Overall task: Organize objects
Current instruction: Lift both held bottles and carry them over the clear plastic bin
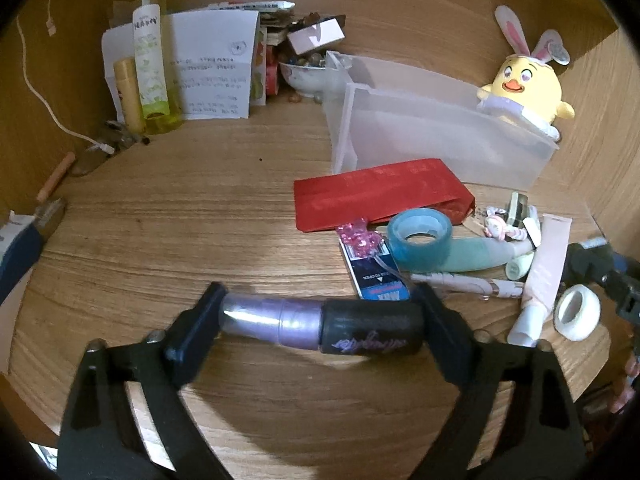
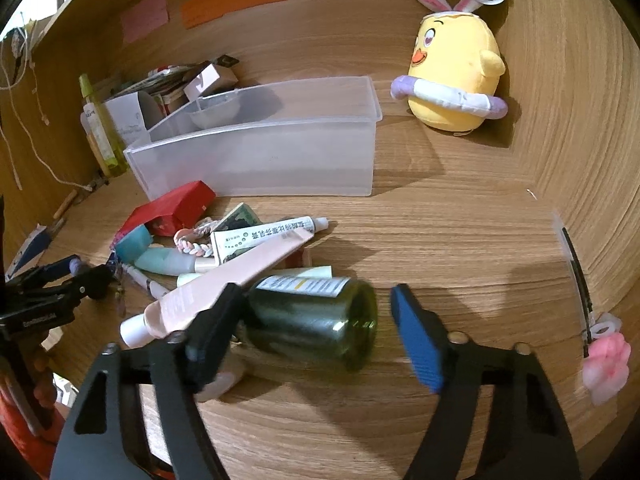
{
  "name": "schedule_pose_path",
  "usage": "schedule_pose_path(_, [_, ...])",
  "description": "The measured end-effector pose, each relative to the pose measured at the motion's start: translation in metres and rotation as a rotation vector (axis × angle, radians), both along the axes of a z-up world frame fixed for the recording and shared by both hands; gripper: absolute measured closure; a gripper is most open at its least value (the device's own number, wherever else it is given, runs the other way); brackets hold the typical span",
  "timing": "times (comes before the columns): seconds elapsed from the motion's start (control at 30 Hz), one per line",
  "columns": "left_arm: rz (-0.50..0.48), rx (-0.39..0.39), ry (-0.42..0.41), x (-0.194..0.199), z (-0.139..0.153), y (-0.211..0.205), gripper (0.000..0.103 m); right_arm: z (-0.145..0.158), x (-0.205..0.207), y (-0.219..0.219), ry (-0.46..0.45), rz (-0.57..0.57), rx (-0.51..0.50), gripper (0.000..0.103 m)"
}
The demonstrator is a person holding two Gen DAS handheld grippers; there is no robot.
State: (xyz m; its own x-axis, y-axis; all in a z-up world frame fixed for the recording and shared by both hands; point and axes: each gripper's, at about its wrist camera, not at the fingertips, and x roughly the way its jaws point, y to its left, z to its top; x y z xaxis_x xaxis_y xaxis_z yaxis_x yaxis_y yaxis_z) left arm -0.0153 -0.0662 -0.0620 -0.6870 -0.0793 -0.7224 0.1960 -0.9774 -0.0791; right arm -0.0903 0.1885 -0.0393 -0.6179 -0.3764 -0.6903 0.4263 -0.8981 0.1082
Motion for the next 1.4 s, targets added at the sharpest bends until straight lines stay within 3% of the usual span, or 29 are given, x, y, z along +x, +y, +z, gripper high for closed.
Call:
schedule_pose_path(0.37, [0.033, 0.016, 0.041, 0.006, 0.018, -0.007, 0.012, 0.008, -0.006, 0.023, 0.018, -0.075, -0.018, 0.041])
schedule_pose_path(0.67, [-0.001, 0.034, 0.112, -0.010, 0.058, -0.005, 0.012, 0.052, -0.015, 0.037, 0.120, -0.090, -0.070, 0.041])
schedule_pose_path(1.03, [-0.065, 0.014, 0.190, -0.055, 0.104, 0.013, 0.012, 0.098, -0.043, -0.007, 0.228, 0.012, -0.089, 0.041])
schedule_pose_path(1.23, [-0.091, 0.028, 0.194, -0.088, 0.119, 0.017, 0.012, 0.104, -0.074, -0.031, 0.206, 0.057, -0.080, 0.042])
schedule_pose_path(1.4, [-0.117, 0.048, 0.133, -0.123, 0.113, 0.018, 0.012, 0.099, -0.106, -0.050, 0.154, 0.082, -0.042, 0.042])
